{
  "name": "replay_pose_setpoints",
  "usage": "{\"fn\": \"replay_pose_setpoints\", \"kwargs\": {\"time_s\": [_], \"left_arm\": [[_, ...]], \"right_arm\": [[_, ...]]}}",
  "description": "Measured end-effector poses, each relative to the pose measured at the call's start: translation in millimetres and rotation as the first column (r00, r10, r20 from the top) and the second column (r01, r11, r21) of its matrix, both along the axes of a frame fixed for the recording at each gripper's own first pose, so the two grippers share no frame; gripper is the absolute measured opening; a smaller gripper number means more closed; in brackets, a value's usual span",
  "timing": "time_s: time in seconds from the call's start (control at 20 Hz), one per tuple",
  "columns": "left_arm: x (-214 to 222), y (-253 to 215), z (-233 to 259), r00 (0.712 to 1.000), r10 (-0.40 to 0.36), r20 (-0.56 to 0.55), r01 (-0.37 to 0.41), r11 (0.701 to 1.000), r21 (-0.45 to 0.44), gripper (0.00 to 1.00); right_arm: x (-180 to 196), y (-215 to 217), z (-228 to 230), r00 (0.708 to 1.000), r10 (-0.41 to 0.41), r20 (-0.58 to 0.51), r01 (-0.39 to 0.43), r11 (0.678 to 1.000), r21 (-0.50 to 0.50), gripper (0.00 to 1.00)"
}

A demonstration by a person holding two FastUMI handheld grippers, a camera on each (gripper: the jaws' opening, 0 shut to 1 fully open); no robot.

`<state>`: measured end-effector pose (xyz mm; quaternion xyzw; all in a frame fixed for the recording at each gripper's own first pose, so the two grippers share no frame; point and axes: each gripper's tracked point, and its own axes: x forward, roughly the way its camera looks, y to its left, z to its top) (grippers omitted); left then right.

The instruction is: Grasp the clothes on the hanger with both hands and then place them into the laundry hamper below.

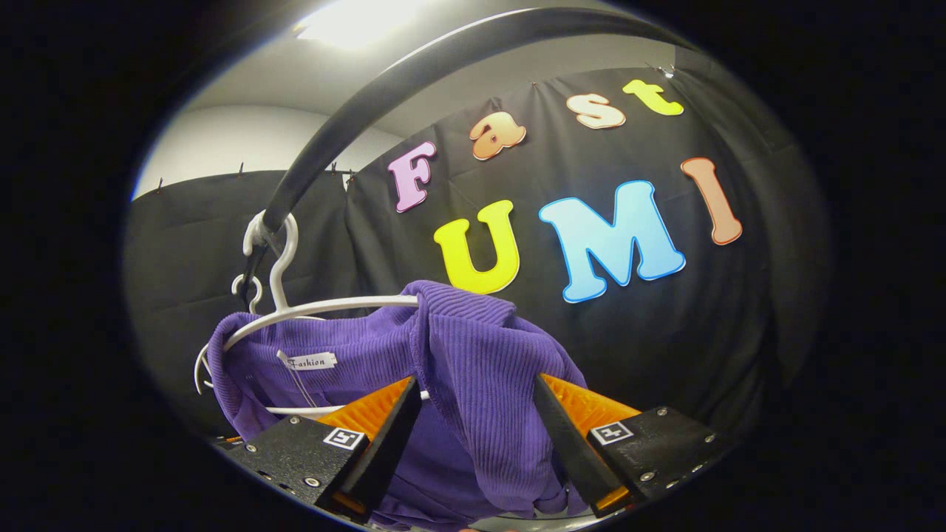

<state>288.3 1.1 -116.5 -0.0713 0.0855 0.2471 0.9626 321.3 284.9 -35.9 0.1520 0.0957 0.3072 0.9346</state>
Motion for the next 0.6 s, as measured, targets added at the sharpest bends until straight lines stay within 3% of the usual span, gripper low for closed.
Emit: {"fn": "replay_pose_setpoints", "kwargs": {"time_s": [0.1, 0.3, 0.4, 0.45, 0.5, 0.55, 0.6], "left_arm": [[6, 3, -1, 1.0, 0.014, 0.005, -0.014, 1.0, 0.009, 0.94], [4, 10, 8, 0.998, 0.039, 0.045, -0.041, 0.999, 0.029, 0.65], [2, 5, 10, 0.998, 0.009, 0.061, -0.01, 1.0, 0.015, 0.61], [-8, 13, 11, 0.997, 0.057, 0.057, -0.059, 0.998, 0.026, 0.61], [-7, 21, 15, 0.993, 0.086, 0.081, -0.089, 0.996, 0.029, 0.47], [-2, 18, 20, 0.992, 0.062, 0.114, -0.064, 0.998, 0.016, 0.33], [0, 12, 19, 0.991, 0.038, 0.126, -0.039, 0.999, 0.002, 0.18]], "right_arm": [[3, 4, -5, 1.0, 0.006, 0.014, -0.006, 1.0, -0.019, 0.95], [14, 8, -8, 1.0, -0.013, -0.002, 0.013, 1.0, -0.001, 0.93], [25, 10, -10, 1.0, -0.013, -0.01, 0.013, 1.0, 0.011, 0.86], [28, 10, -11, 1.0, -0.011, -0.009, 0.011, 1.0, 0.015, 0.83], [32, 11, -11, 1.0, -0.007, -0.007, 0.008, 1.0, 0.02, 0.75], [31, 12, -11, 1.0, 0.0, -0.004, 0.0, 1.0, 0.023, 0.7], [32, 11, -13, 1.0, 0.002, 0.0, -0.002, 1.0, 0.021, 0.58]]}}
